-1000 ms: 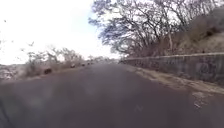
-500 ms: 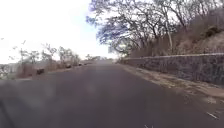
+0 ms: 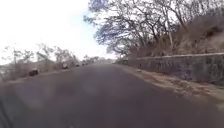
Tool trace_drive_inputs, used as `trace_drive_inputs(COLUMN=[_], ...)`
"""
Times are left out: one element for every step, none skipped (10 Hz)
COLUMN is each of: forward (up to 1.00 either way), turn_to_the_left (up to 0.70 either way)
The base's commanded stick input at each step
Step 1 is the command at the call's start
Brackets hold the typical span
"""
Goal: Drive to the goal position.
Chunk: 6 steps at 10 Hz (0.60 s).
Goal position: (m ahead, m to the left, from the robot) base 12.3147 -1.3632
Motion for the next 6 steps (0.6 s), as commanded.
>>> trace_drive_inputs(forward=[0.70,0.70,0.70,0.70,0.70,0.70], turn_to_the_left=[0.00,0.00,0.00,0.00,0.00,0.00])
